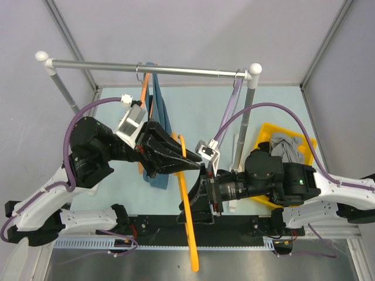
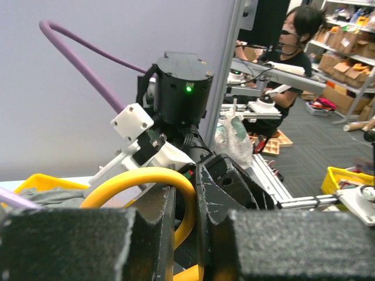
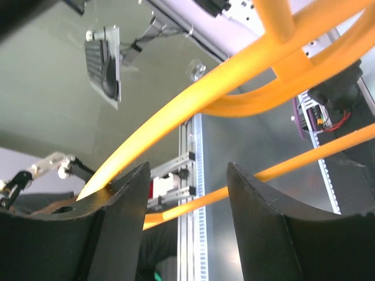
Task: Remove the tank top from the hanger
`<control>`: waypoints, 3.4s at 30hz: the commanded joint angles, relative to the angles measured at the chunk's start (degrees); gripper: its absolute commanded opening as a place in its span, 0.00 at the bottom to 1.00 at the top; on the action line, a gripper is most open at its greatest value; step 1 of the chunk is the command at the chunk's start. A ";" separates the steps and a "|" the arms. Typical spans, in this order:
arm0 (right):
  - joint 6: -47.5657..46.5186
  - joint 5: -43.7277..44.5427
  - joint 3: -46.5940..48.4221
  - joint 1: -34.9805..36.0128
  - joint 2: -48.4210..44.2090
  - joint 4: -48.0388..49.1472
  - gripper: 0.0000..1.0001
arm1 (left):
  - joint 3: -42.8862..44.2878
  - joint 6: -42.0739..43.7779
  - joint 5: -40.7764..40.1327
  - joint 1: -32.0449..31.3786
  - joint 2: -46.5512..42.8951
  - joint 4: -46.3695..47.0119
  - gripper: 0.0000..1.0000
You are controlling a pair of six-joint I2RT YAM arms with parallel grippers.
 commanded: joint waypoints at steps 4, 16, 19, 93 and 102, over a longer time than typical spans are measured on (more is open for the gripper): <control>3.71 8.42 -4.34 0.43 -8.96 7.59 0.65 | -0.04 7.37 -0.94 0.34 -1.55 -0.84 0.00; 3.62 0.07 -3.11 0.96 -3.88 11.63 0.68 | 0.04 9.39 -1.72 0.34 -1.73 -0.13 0.00; 3.80 0.33 -3.99 1.40 -3.62 12.15 0.63 | 0.30 9.22 -2.86 0.26 -1.73 0.39 0.00; 21.81 11.67 -0.47 -23.12 3.86 21.91 0.00 | 7.94 11.16 -64.81 0.34 -12.82 -35.80 0.94; 22.34 11.76 -4.16 -23.03 -0.27 21.04 0.06 | 15.07 8.60 -70.10 0.26 -4.28 -40.21 0.94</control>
